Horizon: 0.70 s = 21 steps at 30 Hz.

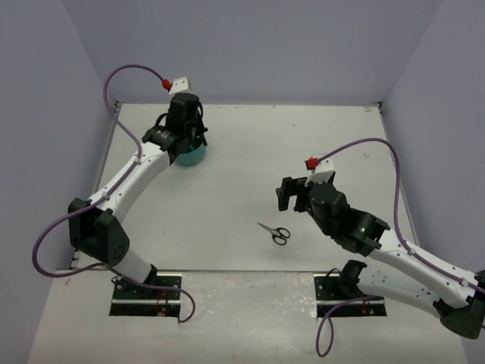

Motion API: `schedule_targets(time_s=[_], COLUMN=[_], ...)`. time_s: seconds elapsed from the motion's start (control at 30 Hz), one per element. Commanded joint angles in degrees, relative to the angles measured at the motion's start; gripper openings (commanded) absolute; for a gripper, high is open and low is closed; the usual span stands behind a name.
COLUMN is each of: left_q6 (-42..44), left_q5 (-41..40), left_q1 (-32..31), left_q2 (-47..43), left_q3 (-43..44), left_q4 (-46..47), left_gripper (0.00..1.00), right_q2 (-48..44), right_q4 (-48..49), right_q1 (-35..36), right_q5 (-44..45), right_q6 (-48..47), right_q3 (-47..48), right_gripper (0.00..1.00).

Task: Sort the stationery into containers
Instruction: Place the pen in the storage box.

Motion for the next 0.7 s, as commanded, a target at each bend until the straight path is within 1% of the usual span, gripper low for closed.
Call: schedule_targets(time_s=[0.0, 0.1, 0.27, 0.33, 0.53, 0.67], left_q6=[6.5, 8.7, 11.7, 12.4, 13.7, 13.1], left_q5=[-14.4, -16.3, -15.9, -17.0, -19.0, -18.8], left_q1=[-0.2, 0.1, 0.2, 0.2, 0.2, 0.2], left_q2=[7.7, 12.7, 17.6, 19.0, 20.6, 20.4], left_q3=[11.8, 18.1, 20.4, 20.9, 20.0, 16.7], left_q4=[-5.3, -6.2, -4.0, -3.4, -1.8, 0.8], left_gripper=[0.0, 0.0, 0.0, 0.0, 0.0, 0.0], right_q2=[1.3, 1.8, 2.1, 2.3, 1.8, 1.2], right_q4=[0.2, 1.4, 3.2, 3.4, 3.8, 4.0], right_q1=[-0.5, -0.6, -1.6, -1.9, -2.0, -2.0], right_q5=[1.6, 1.5, 1.0, 0.9, 0.0, -0.1], right_q6=[2.1, 1.5, 1.1, 1.1, 1.2, 1.2], right_q3=[-1.8, -3.1, -4.8, -4.9, -5.4, -6.0], right_gripper=[0.99, 0.99, 0.99, 0.99, 0.99, 0.99])
